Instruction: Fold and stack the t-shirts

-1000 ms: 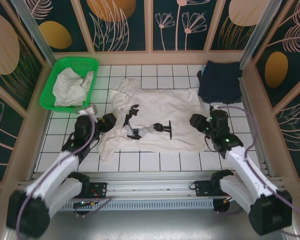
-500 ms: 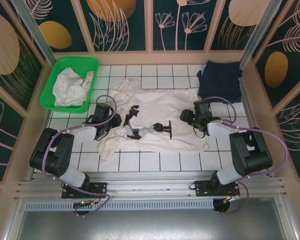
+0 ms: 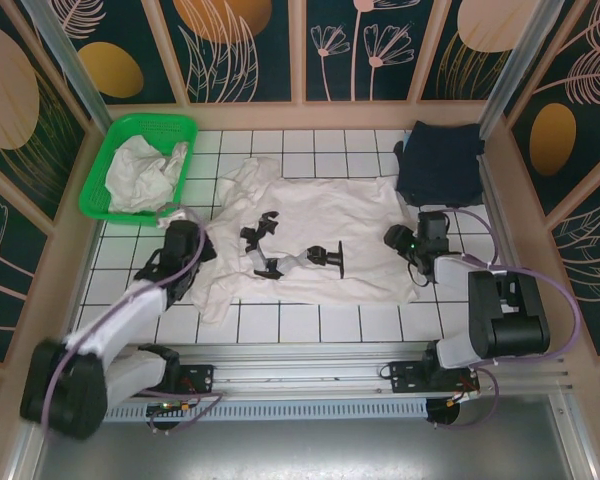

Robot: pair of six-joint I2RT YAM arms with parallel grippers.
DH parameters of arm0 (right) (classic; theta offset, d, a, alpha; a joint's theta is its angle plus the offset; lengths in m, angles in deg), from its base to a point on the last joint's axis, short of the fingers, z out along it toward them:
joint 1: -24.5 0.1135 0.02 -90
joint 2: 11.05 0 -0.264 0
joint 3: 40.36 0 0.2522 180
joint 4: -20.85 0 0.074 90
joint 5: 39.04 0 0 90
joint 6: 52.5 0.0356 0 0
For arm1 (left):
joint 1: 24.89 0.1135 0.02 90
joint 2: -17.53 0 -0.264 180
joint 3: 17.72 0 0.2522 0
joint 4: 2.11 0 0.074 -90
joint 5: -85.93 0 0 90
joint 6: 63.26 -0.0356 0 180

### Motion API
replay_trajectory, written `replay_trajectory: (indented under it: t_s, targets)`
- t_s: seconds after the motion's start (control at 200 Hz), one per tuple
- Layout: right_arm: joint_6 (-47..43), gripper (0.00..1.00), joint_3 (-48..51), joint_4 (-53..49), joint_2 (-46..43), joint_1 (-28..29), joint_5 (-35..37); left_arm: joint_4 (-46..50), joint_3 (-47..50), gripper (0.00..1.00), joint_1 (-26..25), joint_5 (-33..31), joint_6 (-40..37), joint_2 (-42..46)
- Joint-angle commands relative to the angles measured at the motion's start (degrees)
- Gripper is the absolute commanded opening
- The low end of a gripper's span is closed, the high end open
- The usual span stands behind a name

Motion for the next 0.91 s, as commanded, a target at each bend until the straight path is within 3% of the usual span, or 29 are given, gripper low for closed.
replay_trajectory:
  t_s: [0.0, 0.03, 0.11, 0.21, 0.24, 0.32, 0.425, 0.596, 0.661, 0.766, 0.901]
  targets:
    - [-1.85, 0.61, 2.24, 0.60, -3.98, -2.48, -2.54, 6.85, 5.39, 0.00, 0.39, -8.68, 6.96, 9.27]
    - [-1.74, 0.61, 2.72, 0.70, -4.74, -3.04, -3.11, 7.28, 6.52, 0.00, 0.33, -8.08, 7.64, 10.94]
    - [-1.25, 0.62, 3.79, 1.67, -6.38, -3.66, -5.17, 9.31, 8.03, 0.15, 0.34, -7.60, 8.79, 12.69]
    - [-0.69, 0.62, 3.88, 1.83, -7.68, -3.70, -7.18, 13.39, 6.91, 0.51, 0.38, -10.89, 9.98, 13.61]
    - [-0.53, 0.62, 3.94, 1.88, -8.03, -3.64, -7.63, 13.89, 6.48, 0.56, 0.32, -11.22, 9.78, 13.98]
    - [-0.07, 0.63, 3.90, 2.37, -8.84, -3.63, -9.38, 10.11, 5.73, 0.58, 0.37, -6.69, 4.11, 15.21]
    - [1.01, 0.63, 3.90, 5.48, -8.62, -3.48, -14.24, 0.59, 4.50, 0.48, 0.36, 5.54, -3.85, 12.69]
    - [1.35, 0.64, -2.20, 4.63, -3.46, -1.19, -13.93, -11.32, -3.86, 0.44, 0.13, 18.57, -6.63, -10.39]
    - [0.46, 0.64, -6.10, 2.56, -0.66, 0.65, -11.29, -13.99, -8.51, 0.40, 0.08, 19.55, -7.20, -20.05]
    - [-1.24, 0.64, -13.81, -1.30, 5.23, 3.11, -6.30, -17.25, -16.52, 0.44, 0.07, 18.74, -8.62, -33.91]
    - [-2.98, 0.62, -25.21, -5.96, 15.09, 4.91, -0.14, -12.61, -32.09, 0.38, 0.51, 16.87, -11.04, -51.56]
